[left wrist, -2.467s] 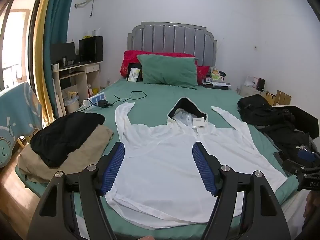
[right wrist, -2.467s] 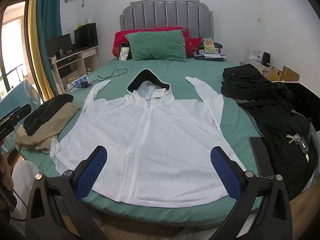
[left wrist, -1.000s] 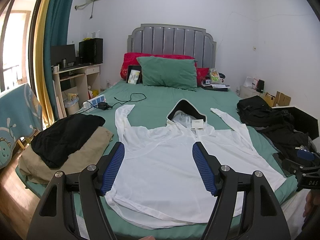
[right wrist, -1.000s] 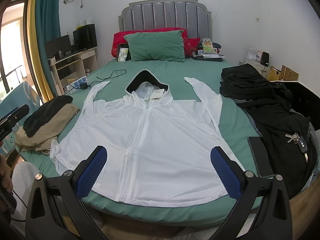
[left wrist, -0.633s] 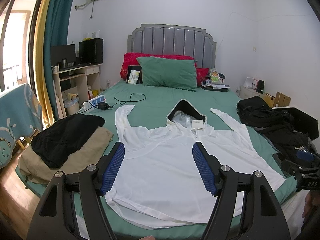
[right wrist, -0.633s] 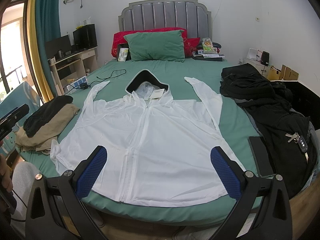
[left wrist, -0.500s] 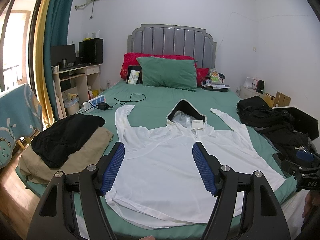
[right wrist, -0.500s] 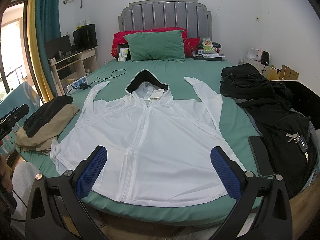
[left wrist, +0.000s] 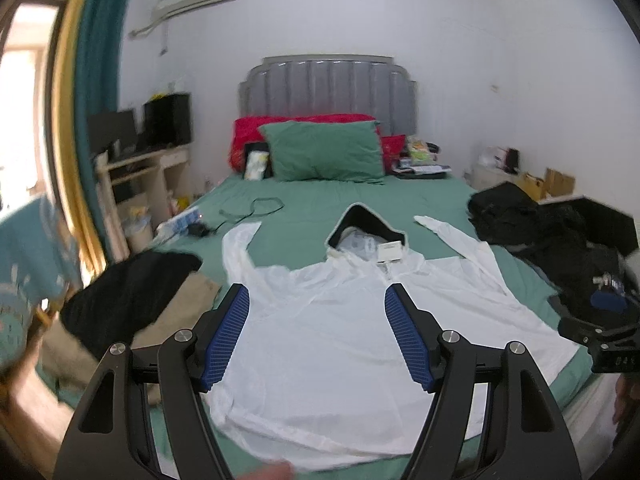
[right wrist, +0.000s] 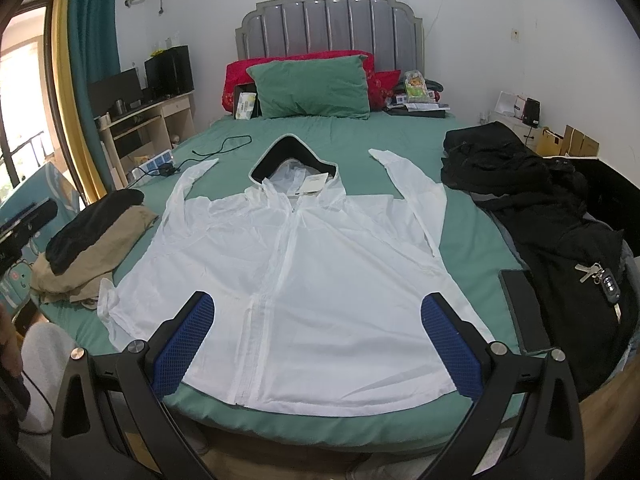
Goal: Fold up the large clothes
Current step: 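Grasp a white jacket sleeve cuff with the right gripper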
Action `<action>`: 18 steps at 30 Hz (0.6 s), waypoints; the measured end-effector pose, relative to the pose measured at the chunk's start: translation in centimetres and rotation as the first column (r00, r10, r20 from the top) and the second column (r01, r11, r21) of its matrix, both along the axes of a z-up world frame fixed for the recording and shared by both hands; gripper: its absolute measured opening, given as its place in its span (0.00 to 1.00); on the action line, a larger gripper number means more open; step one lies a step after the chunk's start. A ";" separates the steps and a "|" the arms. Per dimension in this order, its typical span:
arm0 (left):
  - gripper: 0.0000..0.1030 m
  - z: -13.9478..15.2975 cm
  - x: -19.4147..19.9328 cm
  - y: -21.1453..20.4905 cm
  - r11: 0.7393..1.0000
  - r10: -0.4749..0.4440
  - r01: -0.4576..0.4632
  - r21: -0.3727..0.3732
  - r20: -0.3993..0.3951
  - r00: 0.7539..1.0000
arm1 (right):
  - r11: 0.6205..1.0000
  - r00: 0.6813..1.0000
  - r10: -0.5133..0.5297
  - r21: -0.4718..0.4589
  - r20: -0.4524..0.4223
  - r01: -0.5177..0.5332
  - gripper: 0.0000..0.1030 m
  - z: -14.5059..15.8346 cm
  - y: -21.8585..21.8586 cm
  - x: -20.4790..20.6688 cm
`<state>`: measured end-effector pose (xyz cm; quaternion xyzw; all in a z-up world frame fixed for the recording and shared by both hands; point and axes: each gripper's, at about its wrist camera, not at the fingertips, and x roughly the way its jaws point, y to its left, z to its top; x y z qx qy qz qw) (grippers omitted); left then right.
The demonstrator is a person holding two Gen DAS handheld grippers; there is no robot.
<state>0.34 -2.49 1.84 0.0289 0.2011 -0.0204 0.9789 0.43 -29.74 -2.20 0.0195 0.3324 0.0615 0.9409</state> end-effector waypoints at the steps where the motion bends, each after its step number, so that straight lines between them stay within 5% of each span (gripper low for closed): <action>1: 0.71 0.0 0.6 -0.1 1.000 -0.022 0.022 0.006 -0.006 1.000 | 1.000 1.000 -0.001 0.002 -0.008 0.001 0.99 -0.3 -0.3 0.4; 6: 0.71 -1.3 6.5 0.2 0.996 -0.083 0.084 0.000 -0.119 0.989 | 1.000 0.998 -0.026 0.009 -0.058 0.027 0.99 -2.7 -2.6 4.1; 14: 0.71 -7.8 18.4 1.3 0.986 -0.164 0.145 -0.083 -0.315 0.935 | 0.999 0.983 0.026 0.046 -0.182 -0.018 0.98 -8.1 -8.5 15.8; 18: 0.71 -11.6 25.1 2.9 0.982 -0.165 0.116 -0.150 -0.373 0.913 | 0.998 0.975 0.050 -0.017 -0.217 -0.055 0.76 -10.1 -10.1 22.6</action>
